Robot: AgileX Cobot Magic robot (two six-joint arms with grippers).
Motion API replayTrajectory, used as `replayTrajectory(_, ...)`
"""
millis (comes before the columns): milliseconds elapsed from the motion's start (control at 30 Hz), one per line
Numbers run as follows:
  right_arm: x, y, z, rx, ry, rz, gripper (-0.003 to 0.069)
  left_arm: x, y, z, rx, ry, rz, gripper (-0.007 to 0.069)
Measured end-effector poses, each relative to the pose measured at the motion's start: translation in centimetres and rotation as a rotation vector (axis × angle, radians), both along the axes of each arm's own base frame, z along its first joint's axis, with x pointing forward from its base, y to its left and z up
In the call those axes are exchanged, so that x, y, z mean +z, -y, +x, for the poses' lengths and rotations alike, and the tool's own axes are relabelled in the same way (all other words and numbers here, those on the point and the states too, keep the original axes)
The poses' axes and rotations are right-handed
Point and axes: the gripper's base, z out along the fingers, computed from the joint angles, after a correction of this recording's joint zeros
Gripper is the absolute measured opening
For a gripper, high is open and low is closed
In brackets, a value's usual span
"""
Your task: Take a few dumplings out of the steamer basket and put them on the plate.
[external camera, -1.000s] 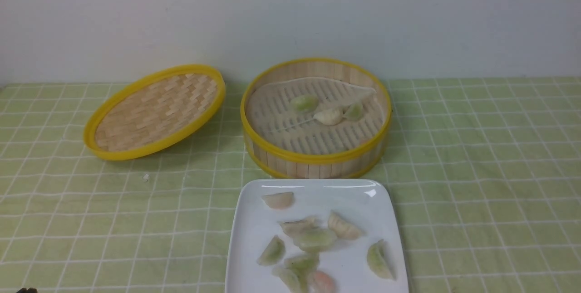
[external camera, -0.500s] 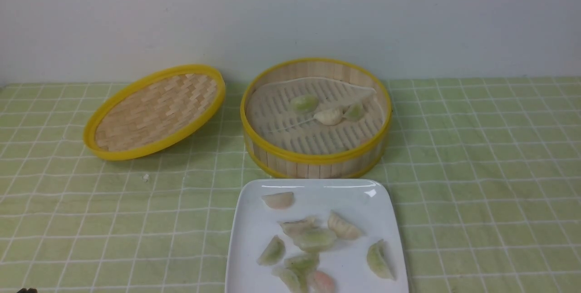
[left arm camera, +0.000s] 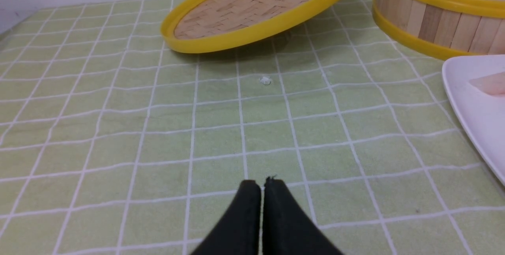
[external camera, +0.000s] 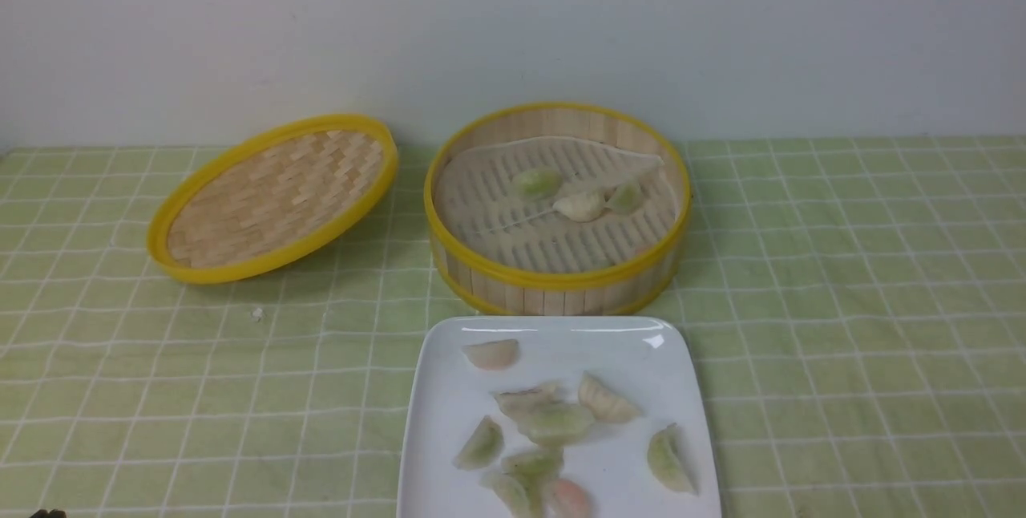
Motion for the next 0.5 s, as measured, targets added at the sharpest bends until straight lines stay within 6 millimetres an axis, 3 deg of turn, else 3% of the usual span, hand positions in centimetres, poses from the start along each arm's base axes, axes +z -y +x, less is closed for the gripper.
replayTrajectory(67, -1.4, 0.3, 0.2, -0.071, -0.042, -0.003, -0.0014, 0.0, 0.0, 0.0, 0.000, 0.001, 0.000, -0.0006)
replayTrajectory(267, -1.2, 1.1, 0.3, -0.209, 0.013, -0.037, -0.0014, 0.0, 0.0, 0.0, 0.000, 0.000, 0.000, -0.0006)
replayTrajectory(500, -1.2, 1.2, 0.3, -0.225, 0.012, -0.038, -0.0014, 0.0, 0.0, 0.0, 0.000, 0.000, 0.000, -0.0006)
